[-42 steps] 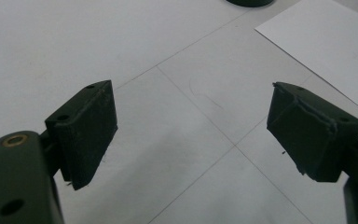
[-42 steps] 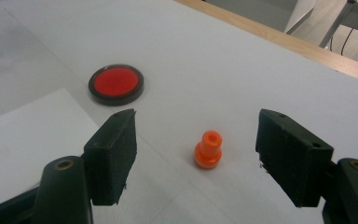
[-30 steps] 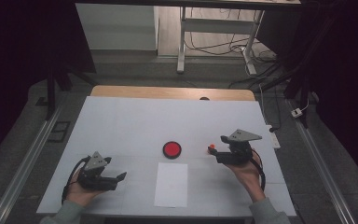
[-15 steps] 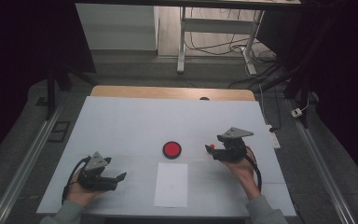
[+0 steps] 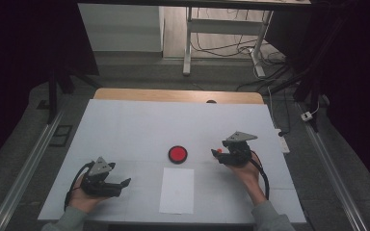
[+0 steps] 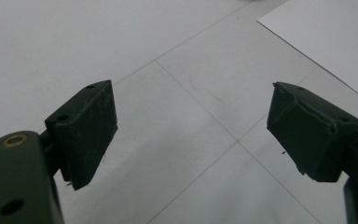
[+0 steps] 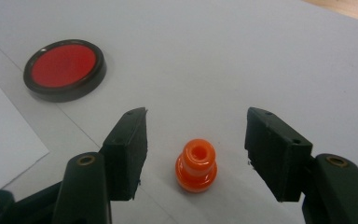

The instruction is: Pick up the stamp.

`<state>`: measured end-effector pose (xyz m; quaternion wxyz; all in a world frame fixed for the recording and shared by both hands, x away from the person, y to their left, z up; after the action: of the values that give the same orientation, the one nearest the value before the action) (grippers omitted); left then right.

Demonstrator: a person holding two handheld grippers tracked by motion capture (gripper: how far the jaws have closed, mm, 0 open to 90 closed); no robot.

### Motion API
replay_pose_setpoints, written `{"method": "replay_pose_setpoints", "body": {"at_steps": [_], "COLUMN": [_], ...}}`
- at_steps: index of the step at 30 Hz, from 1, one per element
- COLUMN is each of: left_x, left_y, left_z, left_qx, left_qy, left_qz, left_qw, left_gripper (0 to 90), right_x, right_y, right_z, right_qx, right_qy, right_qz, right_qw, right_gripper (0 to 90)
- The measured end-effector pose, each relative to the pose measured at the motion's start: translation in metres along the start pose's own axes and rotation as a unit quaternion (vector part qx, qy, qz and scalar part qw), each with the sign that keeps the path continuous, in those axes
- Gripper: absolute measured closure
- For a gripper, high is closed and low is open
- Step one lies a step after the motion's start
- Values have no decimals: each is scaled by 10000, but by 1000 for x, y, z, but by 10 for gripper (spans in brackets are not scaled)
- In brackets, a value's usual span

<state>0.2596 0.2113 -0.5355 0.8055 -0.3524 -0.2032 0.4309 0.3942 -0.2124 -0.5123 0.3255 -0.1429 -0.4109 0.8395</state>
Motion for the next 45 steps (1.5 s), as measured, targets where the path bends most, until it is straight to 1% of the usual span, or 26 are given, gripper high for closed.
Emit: {"method": "replay_pose_setpoints", "body": {"at_steps": [9, 12, 19, 24, 37, 38, 39, 40, 45], "left_x": [0, 0, 0, 0, -1, -1, -1, -1, -1], "left_y": [0, 0, 0, 0, 1, 1, 1, 1, 1], "left_z": [-1, -1, -1, -1, -2, -2, -2, -1, -1], "left_qx": [17, 24, 31, 34, 53, 49, 49, 46, 44], "left_qy": [-2, 7, 12, 13, 15, 14, 14, 21, 18], "left_qz": [-9, -27, -44, -57, -71, -75, -75, -74, -79], "left_qw": [10000, 10000, 10000, 10000, 10000, 10000, 10000, 10000, 10000], "left_gripper": [163, 163, 163, 163, 164, 163, 163, 163, 163], "right_x": [-3, -4, -3, -3, -3, -3, -3, -3, -3], "right_y": [4, 6, 8, 9, 10, 10, 10, 10, 10], "right_z": [-5, -6, -8, -10, -12, -12, -12, -12, -12], "right_qx": [62, 118, 165, 200, 257, 265, 265, 255, 272], "right_qy": [69, 77, 86, 104, 62, 57, 57, 21, -9], "right_qz": [-61, -40, -26, -14, 48, 38, 38, 19, 22], "right_qw": [9999, 9999, 9998, 9997, 9996, 9996, 9996, 9997, 9996], "right_gripper": [447, 478, 506, 547, 649, 679, 679, 705, 709]}}
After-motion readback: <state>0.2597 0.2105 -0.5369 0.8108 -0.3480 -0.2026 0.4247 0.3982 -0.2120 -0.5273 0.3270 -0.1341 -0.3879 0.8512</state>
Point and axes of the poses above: each handheld gripper's, and its own axes: z roughly backward along the jaws, y roughly out of its underside, x roughly to its left, the point moved 2 cm from there along -z, roughly forward along the jaws, and after that the axes turned 6 degrees about -y, right-handed, at the moved point
